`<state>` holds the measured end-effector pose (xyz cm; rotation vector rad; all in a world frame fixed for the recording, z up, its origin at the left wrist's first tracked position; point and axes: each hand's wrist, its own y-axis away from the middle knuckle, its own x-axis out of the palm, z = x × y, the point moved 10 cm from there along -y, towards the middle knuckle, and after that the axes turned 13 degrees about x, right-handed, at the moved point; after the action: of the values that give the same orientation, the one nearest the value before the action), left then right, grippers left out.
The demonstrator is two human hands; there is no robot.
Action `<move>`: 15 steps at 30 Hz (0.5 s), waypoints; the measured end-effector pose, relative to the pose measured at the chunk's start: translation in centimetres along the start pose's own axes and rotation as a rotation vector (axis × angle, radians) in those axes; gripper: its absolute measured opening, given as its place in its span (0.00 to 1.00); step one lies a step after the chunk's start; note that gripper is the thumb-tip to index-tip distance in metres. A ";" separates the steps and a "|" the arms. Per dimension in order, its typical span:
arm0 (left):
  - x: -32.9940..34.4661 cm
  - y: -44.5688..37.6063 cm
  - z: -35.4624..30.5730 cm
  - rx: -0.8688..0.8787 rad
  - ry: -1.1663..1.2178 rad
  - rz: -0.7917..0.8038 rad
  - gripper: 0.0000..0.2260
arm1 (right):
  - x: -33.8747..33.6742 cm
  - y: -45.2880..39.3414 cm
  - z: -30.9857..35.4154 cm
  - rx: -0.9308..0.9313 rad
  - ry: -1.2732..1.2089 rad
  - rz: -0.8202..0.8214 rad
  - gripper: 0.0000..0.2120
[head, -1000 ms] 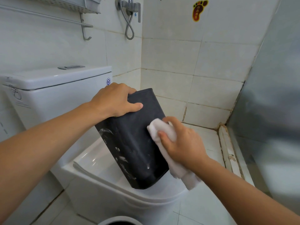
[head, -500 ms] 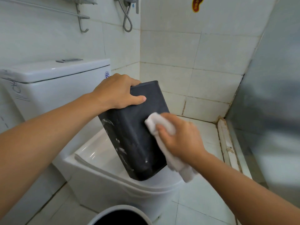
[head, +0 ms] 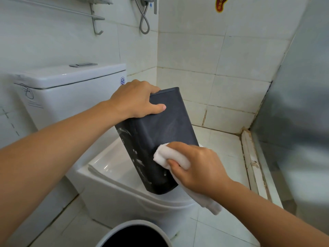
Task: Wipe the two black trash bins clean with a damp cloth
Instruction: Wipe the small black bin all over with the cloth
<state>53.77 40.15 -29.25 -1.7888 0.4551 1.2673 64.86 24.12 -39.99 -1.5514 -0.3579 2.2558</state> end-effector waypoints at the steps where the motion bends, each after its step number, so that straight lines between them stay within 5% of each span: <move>1: 0.0 0.0 -0.1 0.003 -0.003 0.003 0.13 | -0.6 -0.4 -0.5 0.035 0.008 -0.043 0.20; 6: -0.1 -0.2 -0.7 0.002 -0.040 -0.001 0.16 | -2.4 -3.1 -2.9 0.256 0.017 -0.130 0.13; 15: -0.1 -0.2 -0.6 0.010 -0.031 0.003 0.16 | -5.2 -4.2 -7.0 0.573 -0.300 -0.026 0.25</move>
<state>54.22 39.74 -29.04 -1.7583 0.4468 1.2909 73.74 25.52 -36.39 -0.9169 0.1838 2.2939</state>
